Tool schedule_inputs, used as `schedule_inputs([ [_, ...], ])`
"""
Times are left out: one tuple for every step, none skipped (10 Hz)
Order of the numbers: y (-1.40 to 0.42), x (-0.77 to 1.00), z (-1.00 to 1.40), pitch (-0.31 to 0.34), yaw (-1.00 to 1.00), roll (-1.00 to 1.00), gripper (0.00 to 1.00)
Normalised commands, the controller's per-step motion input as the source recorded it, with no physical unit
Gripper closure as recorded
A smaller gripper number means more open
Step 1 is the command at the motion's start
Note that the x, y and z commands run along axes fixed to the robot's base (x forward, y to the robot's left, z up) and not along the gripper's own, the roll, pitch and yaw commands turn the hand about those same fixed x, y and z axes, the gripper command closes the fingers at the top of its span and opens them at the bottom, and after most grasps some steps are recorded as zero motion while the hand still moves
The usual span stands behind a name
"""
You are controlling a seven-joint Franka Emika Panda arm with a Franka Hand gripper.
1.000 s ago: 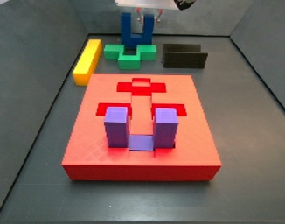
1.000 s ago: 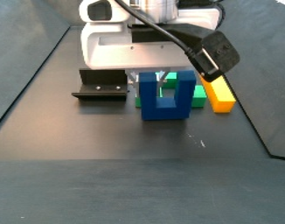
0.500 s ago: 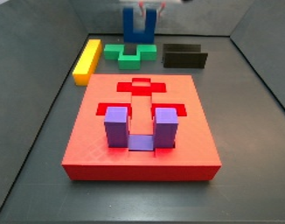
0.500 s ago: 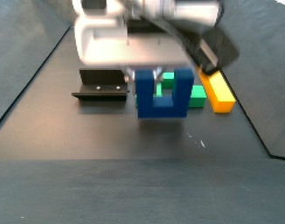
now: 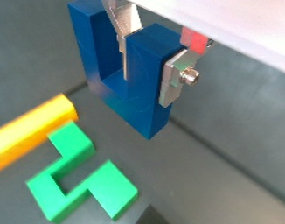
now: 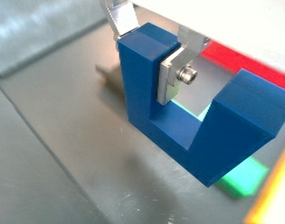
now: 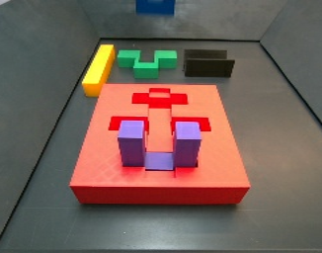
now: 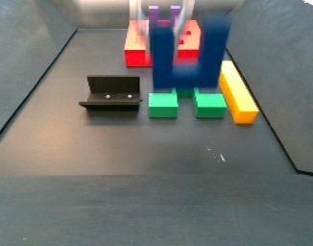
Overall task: Pick up the blue object. Move up. Move to above the board. Insert the blue object.
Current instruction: Move to above the board.
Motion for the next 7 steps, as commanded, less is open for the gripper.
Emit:
schedule_inputs([
  [0.01,0.0,1.4,0.009,-0.01,-0.05,1.0],
  [0.01,0.04,1.4,0.041,-0.01,-0.07,1.0],
  [0.0,0.02,0.78,0.07,-0.01,-0.08,1.0],
  [0.01,0.03,0.36,0.049,-0.01,-0.08,1.0],
  [-1.4,-0.14,0.17,0.149,-0.11,-0.1,1.0],
  [-1.4,-0.14,0.16,0.155,-0.11,-0.09,1.0],
  [-1.4,-0.15,0.17,0.059,-0.04,0.02,1.0],
])
